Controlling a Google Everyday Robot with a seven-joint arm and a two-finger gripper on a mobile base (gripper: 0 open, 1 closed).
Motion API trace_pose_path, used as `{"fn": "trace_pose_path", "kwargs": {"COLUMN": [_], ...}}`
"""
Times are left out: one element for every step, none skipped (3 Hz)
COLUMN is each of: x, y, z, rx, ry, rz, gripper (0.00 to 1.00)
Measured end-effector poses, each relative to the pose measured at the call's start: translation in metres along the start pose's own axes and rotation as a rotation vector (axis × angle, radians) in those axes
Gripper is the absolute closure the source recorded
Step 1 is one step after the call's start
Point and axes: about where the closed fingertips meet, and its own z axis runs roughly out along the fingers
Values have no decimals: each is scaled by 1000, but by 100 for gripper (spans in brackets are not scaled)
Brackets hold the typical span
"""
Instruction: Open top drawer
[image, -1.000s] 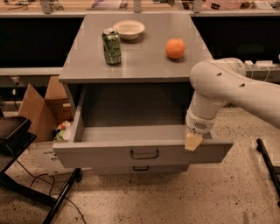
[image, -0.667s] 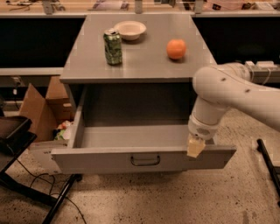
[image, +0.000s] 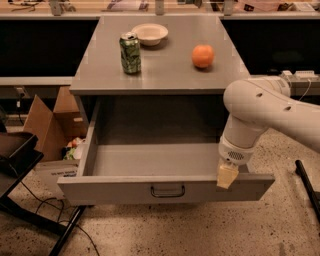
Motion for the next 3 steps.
{"fn": "trace_pose_path", "kwargs": {"x": [9,13,24], "y": [14,39,55], "z": [2,0,2], "rx": [-23,-59,-85], "ry": [10,16,27], "rz": [21,54,79], "gripper": [100,100,100]}}
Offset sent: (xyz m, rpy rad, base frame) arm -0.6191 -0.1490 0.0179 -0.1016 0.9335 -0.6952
